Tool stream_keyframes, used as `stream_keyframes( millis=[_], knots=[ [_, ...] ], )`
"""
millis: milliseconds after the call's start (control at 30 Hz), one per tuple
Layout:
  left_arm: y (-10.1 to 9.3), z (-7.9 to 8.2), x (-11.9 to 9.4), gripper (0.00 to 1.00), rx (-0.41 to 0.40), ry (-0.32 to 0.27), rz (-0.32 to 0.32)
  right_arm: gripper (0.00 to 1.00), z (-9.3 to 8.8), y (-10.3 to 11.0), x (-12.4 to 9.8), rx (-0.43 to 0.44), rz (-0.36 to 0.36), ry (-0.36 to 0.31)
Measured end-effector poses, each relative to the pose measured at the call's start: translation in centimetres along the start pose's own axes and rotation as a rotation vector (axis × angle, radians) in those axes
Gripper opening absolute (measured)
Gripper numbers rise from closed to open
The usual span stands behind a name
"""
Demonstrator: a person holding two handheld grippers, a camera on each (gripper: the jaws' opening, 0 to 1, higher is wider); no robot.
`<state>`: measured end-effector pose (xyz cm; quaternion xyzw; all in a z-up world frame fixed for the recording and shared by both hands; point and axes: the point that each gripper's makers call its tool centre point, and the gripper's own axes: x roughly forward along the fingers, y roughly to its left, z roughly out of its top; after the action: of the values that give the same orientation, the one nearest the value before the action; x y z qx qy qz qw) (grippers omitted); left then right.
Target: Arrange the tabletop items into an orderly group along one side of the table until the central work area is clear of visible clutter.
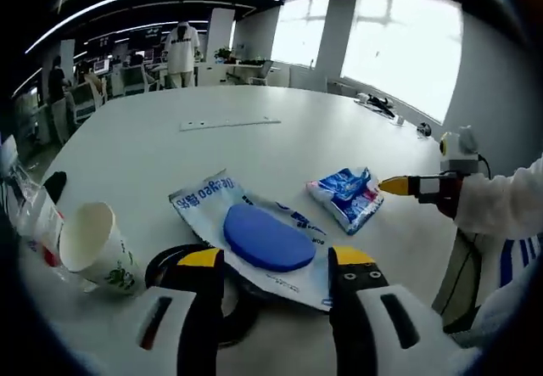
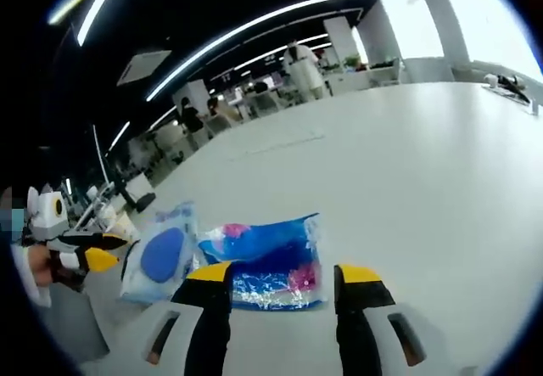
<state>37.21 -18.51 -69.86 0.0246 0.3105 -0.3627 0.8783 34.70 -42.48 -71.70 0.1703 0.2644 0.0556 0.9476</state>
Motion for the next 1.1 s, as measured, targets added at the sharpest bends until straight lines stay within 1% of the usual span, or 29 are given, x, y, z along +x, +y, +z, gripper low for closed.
stream_keyframes(
  millis=[133,300,433,567,633,667,767,833,933,1033,1100],
  knots=[
    [0.6,-0.6,-0.8,0.48,0.017,0.005,0.015,0.48,0.1,0.2,-0.4,0.004,0.001,-0.001],
    [1.7,-1.4,-1.4,0.48,0.044,0.013,0.024,0.47,-0.3,0.4,-0.6,-0.013,-0.004,0.022],
    [2.3,-2.5,-1.3,0.45,0.094,0.056,0.018,0.46,-0.4,1.0,-0.7,-0.016,-0.004,0.025],
    [2.1,-3.2,-0.8,0.40,0.098,0.078,-0.011,0.46,-0.4,1.6,-0.7,0.002,-0.004,0.009],
    [2.3,-3.9,-0.5,0.39,0.113,0.103,-0.010,0.46,-0.6,1.7,-0.8,0.004,-0.004,0.009],
    [2.4,-4.0,-0.4,0.39,0.115,0.107,-0.008,0.46,-0.7,1.7,-0.9,0.005,-0.005,0.010],
    [2.7,-5.0,0.0,0.36,0.120,0.148,-0.016,0.46,-1.2,1.6,-1.4,0.009,-0.011,0.014],
    [2.6,-5.4,0.2,0.35,0.149,0.170,-0.023,0.45,-1.5,1.1,-1.8,0.014,-0.022,0.020],
    [2.6,-5.7,0.4,0.33,0.175,0.182,-0.025,0.45,-1.6,0.5,-2.3,0.030,-0.033,0.013],
    [3.1,-6.2,0.7,0.29,0.192,0.205,-0.019,0.45,-1.5,0.0,-2.9,0.035,-0.042,0.006],
    [3.2,-6.5,0.8,0.27,0.198,0.216,-0.021,0.45,-1.6,0.0,-3.1,0.034,-0.042,0.005]
  ],
)
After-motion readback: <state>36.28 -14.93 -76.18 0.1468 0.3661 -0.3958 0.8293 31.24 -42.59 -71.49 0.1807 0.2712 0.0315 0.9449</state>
